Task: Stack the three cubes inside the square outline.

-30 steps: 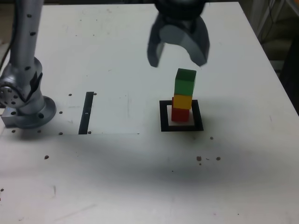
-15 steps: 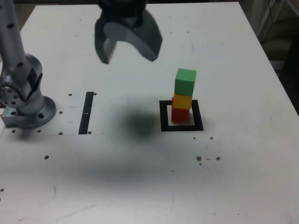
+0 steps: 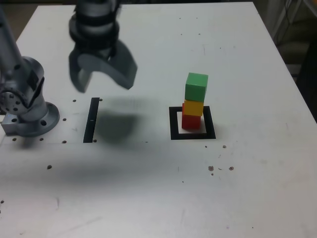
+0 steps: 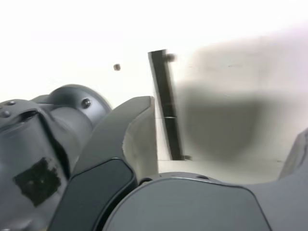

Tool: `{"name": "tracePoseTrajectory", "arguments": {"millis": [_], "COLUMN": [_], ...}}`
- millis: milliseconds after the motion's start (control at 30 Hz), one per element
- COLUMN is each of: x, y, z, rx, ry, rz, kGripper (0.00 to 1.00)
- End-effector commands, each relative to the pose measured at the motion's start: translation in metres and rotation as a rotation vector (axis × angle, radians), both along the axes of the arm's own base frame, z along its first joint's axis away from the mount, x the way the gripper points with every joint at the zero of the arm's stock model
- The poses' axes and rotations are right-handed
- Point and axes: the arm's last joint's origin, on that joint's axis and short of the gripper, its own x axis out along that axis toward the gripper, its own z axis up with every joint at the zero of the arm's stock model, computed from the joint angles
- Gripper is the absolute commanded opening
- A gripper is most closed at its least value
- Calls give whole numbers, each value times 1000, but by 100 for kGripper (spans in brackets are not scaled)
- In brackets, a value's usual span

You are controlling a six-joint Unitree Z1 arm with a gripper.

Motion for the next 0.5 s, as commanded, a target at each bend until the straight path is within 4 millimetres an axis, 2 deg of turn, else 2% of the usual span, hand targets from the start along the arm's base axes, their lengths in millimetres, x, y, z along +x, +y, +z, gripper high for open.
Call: {"name": "tracePoseTrajectory", "arguments": {"millis": [0,233,467], "x": [-5,-19,-22], "y": [0,-1,-3], "z": [-7,-27,-36], "rx": [-14,-48,-76], "ry": [-11,-9,3], "rz": [15,53,63], "kGripper": [100,99,99]}}
